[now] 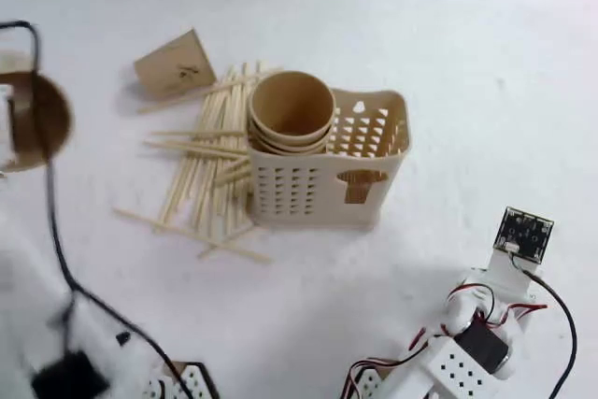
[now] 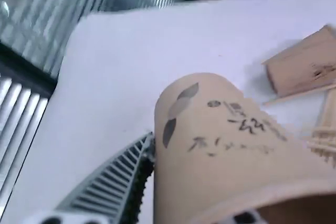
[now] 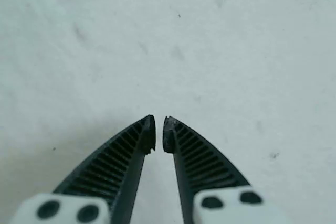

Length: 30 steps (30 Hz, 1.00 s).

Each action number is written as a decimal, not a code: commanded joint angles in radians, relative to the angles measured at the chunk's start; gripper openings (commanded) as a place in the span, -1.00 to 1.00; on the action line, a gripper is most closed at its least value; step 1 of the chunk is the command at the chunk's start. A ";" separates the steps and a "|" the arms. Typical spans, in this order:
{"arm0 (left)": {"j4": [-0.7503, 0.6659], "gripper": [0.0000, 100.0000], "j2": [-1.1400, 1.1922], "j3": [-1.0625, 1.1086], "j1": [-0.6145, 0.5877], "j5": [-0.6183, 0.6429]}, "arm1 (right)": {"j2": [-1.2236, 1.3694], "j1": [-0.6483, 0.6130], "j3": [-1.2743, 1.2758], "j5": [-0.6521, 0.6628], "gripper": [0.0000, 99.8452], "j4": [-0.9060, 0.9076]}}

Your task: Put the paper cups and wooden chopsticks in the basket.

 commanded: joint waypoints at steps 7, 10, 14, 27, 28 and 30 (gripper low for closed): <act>-0.069 -0.96 -0.222 -0.044 0.727 0.232 | -0.004 0.004 0.006 -0.008 -0.91 -0.013; -0.091 -0.96 -0.137 -0.046 0.872 0.293 | -0.004 0.005 0.006 -0.008 -0.91 -0.013; -0.103 -0.96 0.028 -0.052 0.954 0.316 | -0.004 0.007 0.006 -0.008 -0.91 -0.013; -0.031 -0.88 0.189 -0.054 0.952 0.371 | -0.004 0.005 0.006 -0.008 -0.91 -0.013; -0.028 -0.82 0.189 -0.054 0.952 0.371 | -0.004 0.005 0.006 -0.008 -0.91 -0.013; -0.026 -0.72 0.189 -0.054 0.952 0.371 | -0.004 0.005 0.006 -0.008 -0.91 -0.013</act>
